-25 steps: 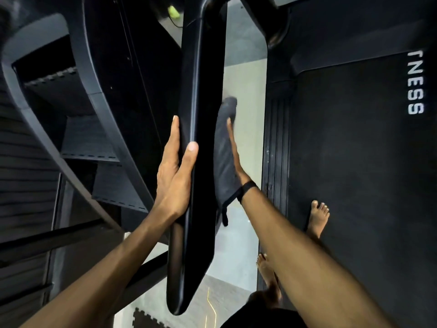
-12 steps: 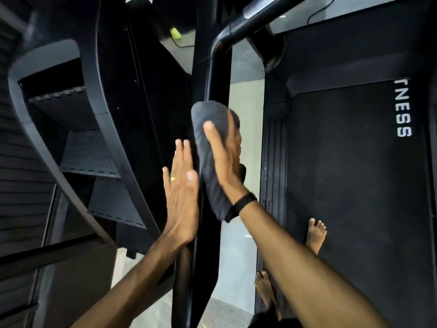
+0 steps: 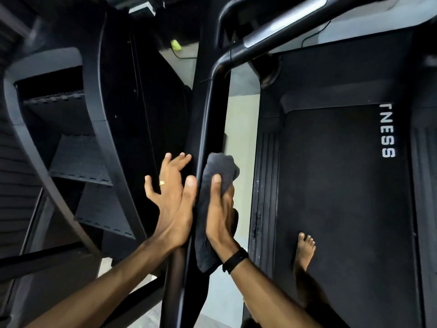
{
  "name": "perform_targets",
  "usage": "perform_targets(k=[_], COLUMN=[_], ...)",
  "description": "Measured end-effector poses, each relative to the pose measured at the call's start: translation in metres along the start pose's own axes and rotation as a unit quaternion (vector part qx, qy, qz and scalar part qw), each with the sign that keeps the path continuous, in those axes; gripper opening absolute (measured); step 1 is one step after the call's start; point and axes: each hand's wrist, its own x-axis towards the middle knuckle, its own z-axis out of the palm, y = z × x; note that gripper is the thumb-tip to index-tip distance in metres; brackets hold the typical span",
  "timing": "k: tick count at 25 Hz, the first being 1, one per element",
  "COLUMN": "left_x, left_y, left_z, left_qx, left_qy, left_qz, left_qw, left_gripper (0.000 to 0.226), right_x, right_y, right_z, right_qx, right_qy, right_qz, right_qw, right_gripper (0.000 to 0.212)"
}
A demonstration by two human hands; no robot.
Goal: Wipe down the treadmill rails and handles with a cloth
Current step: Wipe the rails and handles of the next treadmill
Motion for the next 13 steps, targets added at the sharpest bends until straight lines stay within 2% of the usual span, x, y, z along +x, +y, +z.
perform_targets(k=[2,5,8,11,13], left_x=[0.03,0.097,0.147,0.16,0.161], left_y=[0.01,0.034,0.055,0.055,0.051], left_z=[-0.003,0.003,0.012,0.02,0.022], left_qx=[-0.027,-0.05,-0.071,-0.087,-0.086], left_qy=[0.052,0.1,0.067,0.017,0.006], left_qz=[-0.024,-0.016,0.025,0.03,0.031], left_qw=[0.998,0.994,0.995,0.996,0.996], left_gripper=[0.048,0.05,0.069,0.074,0.077], right_x=[0.024,0.094,0.162,0.207,0.223], right_y=[-0.019,-0.054,-0.09,-0.101,-0.101], right_z=[0.006,0.016,0.022,0.02,0.019], right_qx=[-0.012,0.011,-0.013,0.041,0.05], right_qy=[0.006,0.009,-0.018,-0.048,-0.049], right_qz=[-0.068,-0.151,-0.2,-0.211,-0.196], right_qw=[0.998,0.988,0.98,0.975,0.978], right_gripper=[0.085,0.094,0.099,0.094,0.108])
